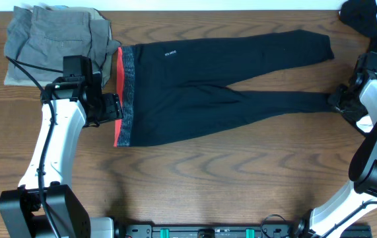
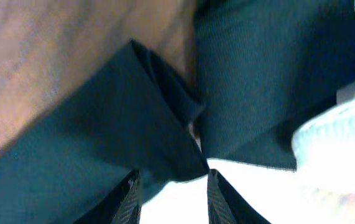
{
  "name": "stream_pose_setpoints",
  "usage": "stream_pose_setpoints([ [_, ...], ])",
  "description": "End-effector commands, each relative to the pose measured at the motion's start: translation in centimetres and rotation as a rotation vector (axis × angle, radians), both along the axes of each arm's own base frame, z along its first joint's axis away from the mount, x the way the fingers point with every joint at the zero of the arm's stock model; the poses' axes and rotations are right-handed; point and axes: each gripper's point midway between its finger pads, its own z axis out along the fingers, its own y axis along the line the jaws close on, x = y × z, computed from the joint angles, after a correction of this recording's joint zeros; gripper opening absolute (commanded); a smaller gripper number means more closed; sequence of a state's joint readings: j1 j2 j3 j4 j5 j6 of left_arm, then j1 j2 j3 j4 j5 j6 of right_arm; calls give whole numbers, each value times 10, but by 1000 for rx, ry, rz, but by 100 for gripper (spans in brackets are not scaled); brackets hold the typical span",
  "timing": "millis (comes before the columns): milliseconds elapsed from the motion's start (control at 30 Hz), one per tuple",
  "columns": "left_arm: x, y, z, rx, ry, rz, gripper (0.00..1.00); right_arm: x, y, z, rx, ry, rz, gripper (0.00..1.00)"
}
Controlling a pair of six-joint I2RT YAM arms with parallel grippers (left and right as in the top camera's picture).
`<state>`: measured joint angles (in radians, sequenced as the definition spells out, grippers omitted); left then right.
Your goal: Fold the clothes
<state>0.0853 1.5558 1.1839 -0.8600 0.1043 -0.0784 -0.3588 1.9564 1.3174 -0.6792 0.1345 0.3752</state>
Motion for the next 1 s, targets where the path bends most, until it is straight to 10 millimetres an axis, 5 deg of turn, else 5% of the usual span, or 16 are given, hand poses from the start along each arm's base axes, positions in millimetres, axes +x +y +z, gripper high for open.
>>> stream_pose_setpoints([
  [0,-2,3,0,6,2,13,74,-3,-10,6,-30,-18,-30,33],
  [467,-2,3,0,6,2,13,74,-11,-6,-11,-28,-12,-22,32],
  [767,-2,3,0,6,2,13,74,4,-13,-5,-57,-77,-24,1],
  [967,-2,3,0,6,1,13,74,9,-15,-3,-65,-99,-24,1],
])
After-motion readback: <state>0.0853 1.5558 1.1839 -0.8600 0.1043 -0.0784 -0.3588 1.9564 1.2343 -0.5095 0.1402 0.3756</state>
